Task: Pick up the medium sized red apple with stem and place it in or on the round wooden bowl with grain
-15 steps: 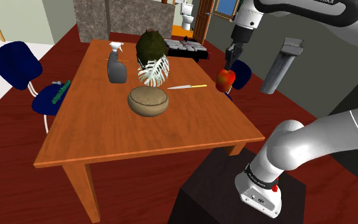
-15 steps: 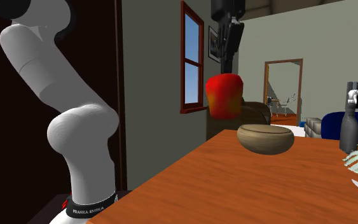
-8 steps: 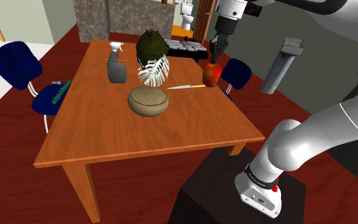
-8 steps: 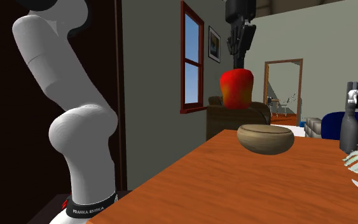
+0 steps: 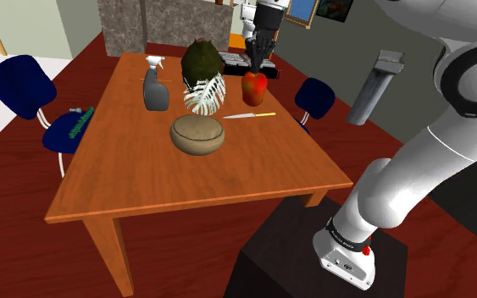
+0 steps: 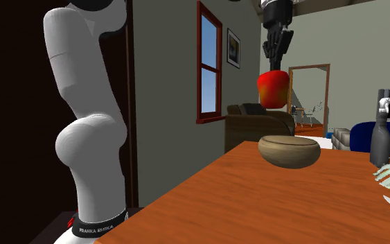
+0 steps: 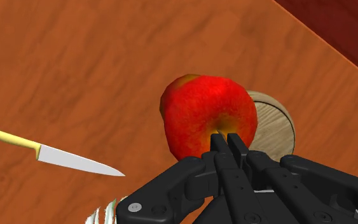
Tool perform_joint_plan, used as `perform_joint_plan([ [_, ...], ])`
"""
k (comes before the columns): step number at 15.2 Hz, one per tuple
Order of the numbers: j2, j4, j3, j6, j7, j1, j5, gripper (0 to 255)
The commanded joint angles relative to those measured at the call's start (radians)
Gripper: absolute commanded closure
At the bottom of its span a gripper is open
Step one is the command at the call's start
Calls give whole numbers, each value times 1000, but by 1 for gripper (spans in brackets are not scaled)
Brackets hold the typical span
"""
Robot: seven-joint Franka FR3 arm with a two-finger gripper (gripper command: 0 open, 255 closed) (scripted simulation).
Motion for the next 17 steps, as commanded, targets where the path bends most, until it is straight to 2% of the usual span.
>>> perform_joint_plan([
  [1, 71, 95, 16, -22, 29, 11, 3, 255],
  [5, 229, 310, 50, -77, 91, 38, -1, 255],
  [8, 373, 522, 71, -144, 137, 64, -12, 255],
  [10, 497, 716, 82, -213, 167, 87, -25, 255],
  [12, 669, 1004, 89, -329, 192, 117, -42, 255],
  [14, 596, 851, 87, -249, 189, 111, -35, 255],
  [17, 532, 705, 87, -166, 185, 104, -30, 255],
])
